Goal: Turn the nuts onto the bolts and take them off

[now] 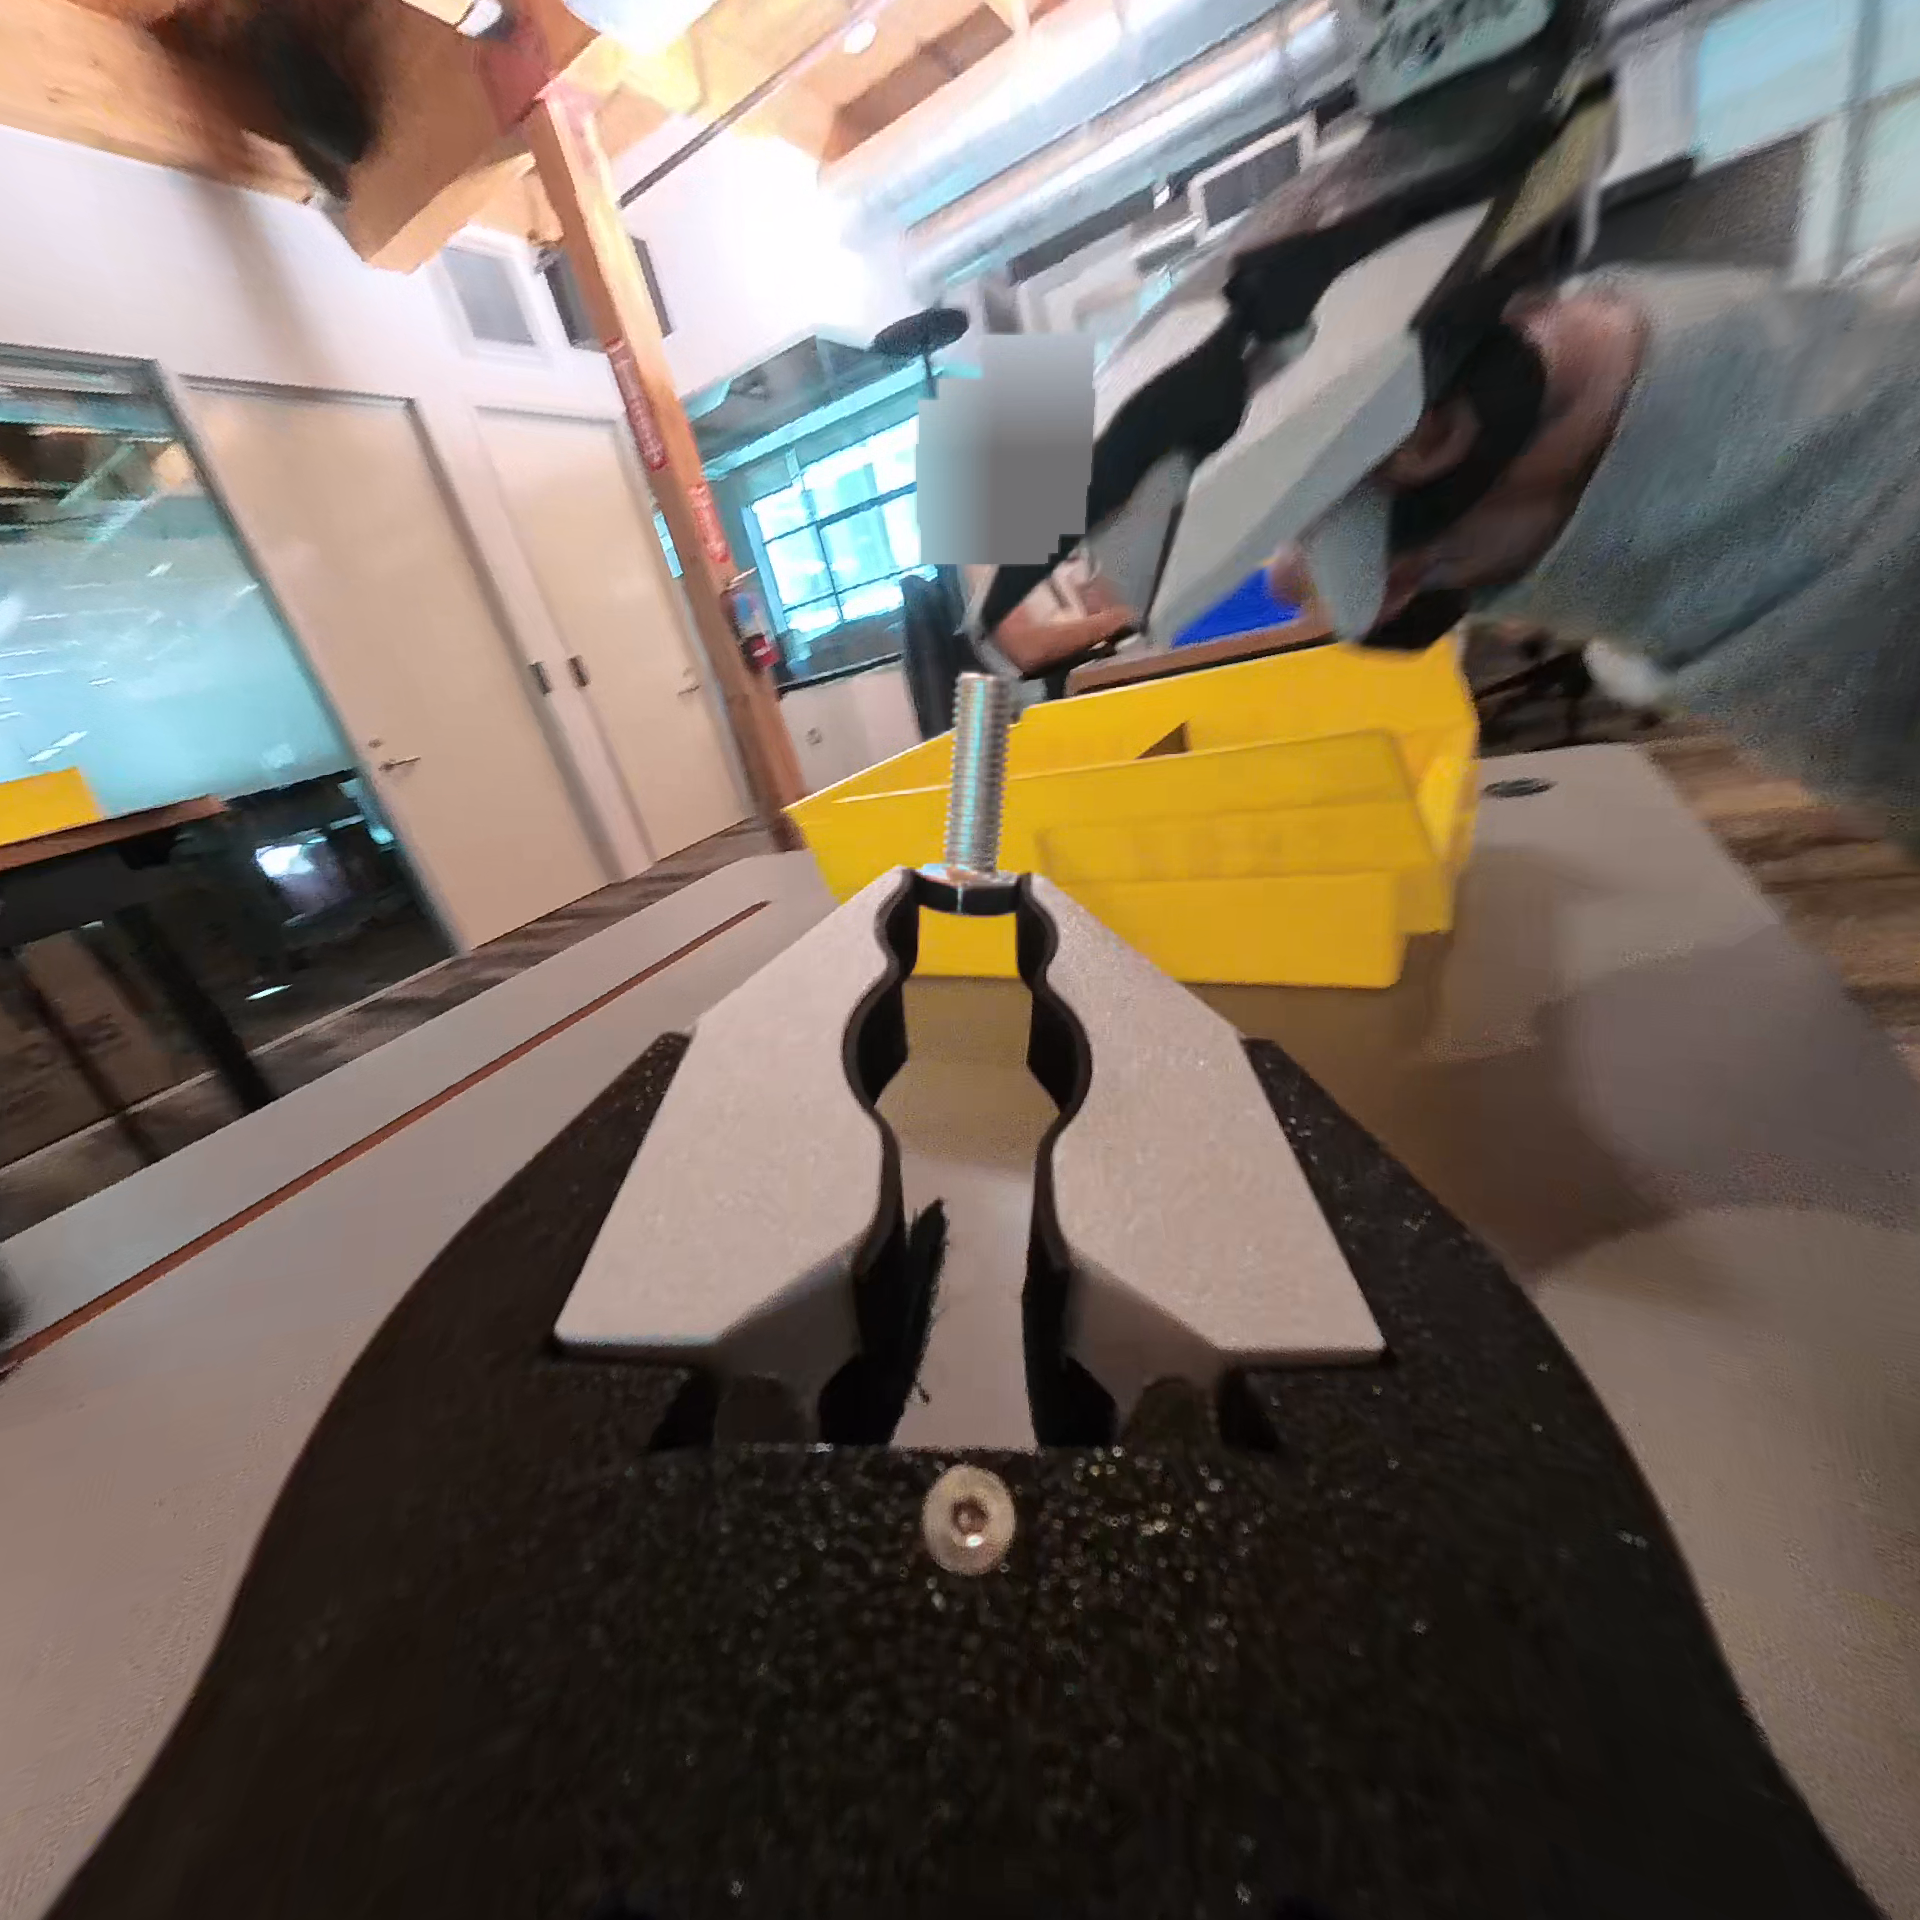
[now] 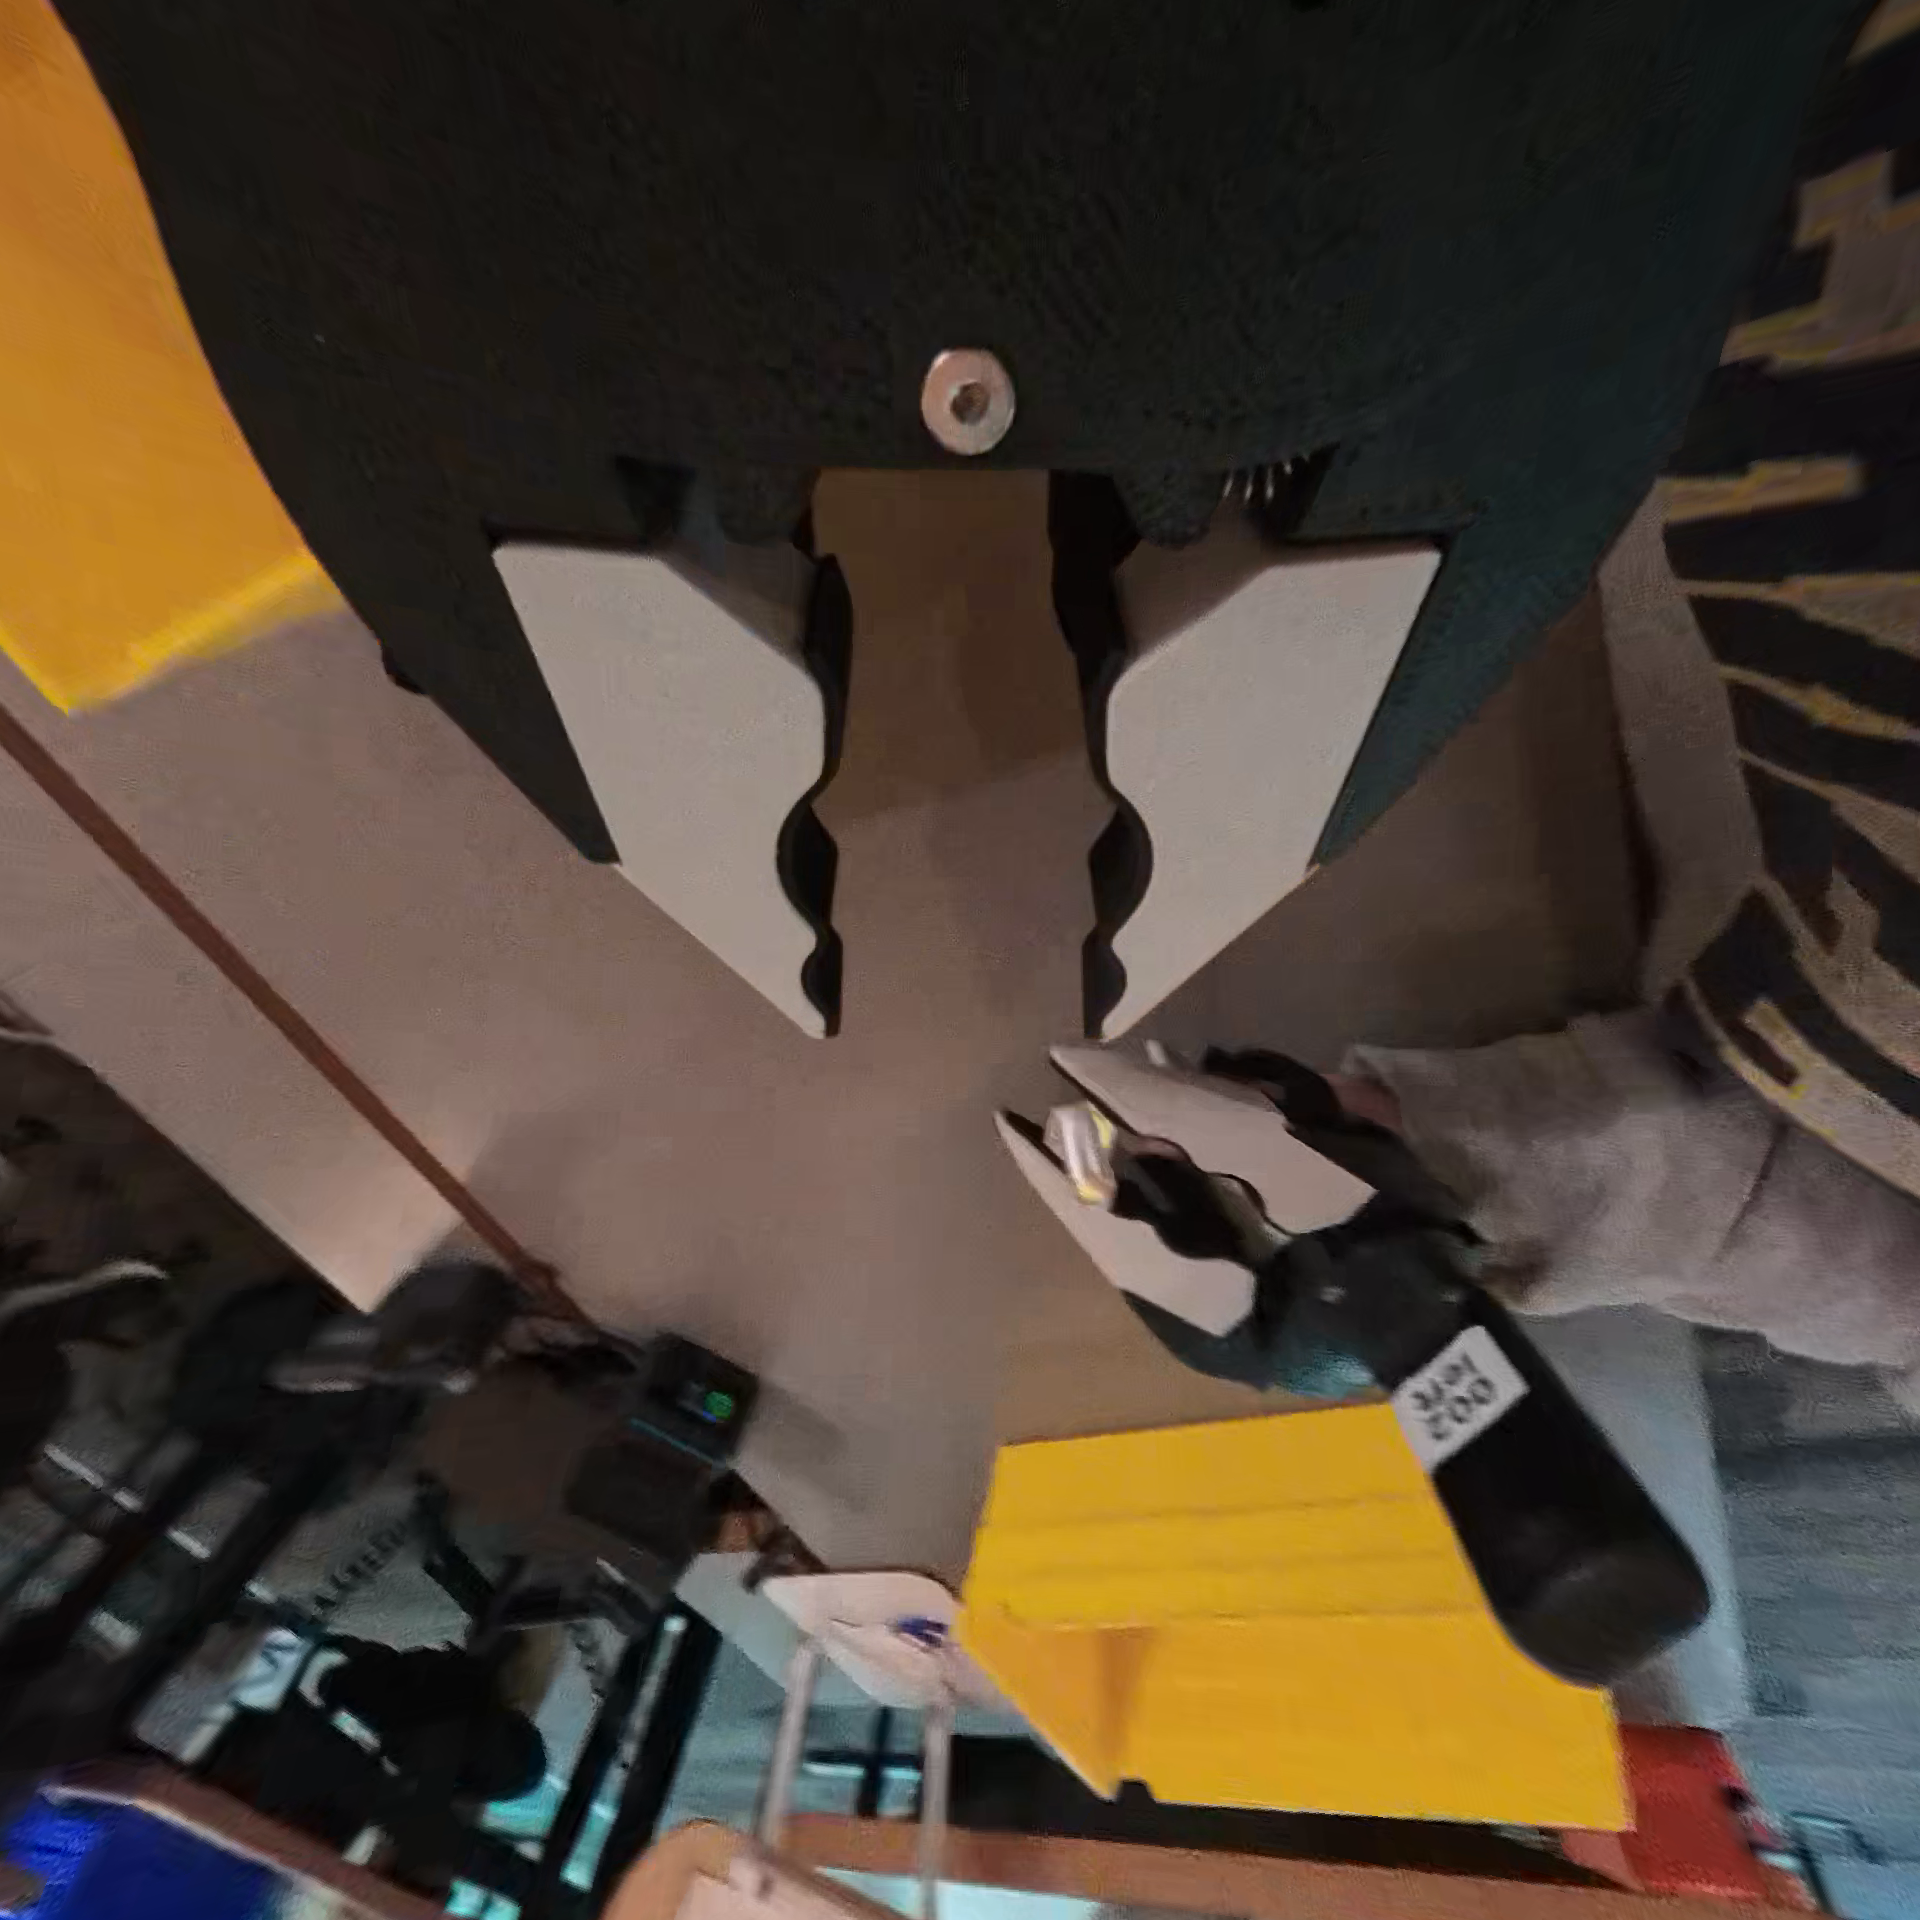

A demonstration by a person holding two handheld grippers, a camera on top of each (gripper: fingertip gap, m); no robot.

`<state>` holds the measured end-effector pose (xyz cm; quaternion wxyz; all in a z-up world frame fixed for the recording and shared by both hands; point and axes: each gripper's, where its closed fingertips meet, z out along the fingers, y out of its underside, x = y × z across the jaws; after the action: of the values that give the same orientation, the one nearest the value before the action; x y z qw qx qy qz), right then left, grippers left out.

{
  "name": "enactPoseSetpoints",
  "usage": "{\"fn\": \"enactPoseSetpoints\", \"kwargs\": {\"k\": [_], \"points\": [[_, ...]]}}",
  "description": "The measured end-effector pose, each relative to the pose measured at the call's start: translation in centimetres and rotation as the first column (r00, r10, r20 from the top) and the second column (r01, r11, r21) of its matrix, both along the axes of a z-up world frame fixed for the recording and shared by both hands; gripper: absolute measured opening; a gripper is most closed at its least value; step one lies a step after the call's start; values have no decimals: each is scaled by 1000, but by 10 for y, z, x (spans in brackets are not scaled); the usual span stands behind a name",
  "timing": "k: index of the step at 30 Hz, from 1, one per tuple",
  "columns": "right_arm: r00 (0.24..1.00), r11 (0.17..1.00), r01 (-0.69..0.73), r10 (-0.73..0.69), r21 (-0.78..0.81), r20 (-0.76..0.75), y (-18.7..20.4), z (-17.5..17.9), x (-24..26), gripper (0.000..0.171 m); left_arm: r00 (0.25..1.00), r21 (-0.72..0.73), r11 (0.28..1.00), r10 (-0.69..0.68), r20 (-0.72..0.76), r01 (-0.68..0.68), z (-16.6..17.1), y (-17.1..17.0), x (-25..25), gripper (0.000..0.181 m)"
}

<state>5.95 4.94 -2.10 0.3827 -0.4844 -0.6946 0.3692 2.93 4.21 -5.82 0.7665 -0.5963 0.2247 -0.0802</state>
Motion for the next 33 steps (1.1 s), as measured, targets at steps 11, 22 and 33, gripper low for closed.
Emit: {"fn": "enactPoseSetpoints", "kwargs": {"k": [11,22,33], "points": [[991,983,-110,119,145,-58,-33,-17,-27,8,995,14,995,-99,20,99,1,-4,21,33],[873,953,283,-301,105,383,231,-60,49,8,997,1,998,59,-49,-59,-5,14,11,91],[746,996,83,-76,21,662,249,-144,51,14,996,-3,998,58,-68,-58,-6,14,13,86]]}}
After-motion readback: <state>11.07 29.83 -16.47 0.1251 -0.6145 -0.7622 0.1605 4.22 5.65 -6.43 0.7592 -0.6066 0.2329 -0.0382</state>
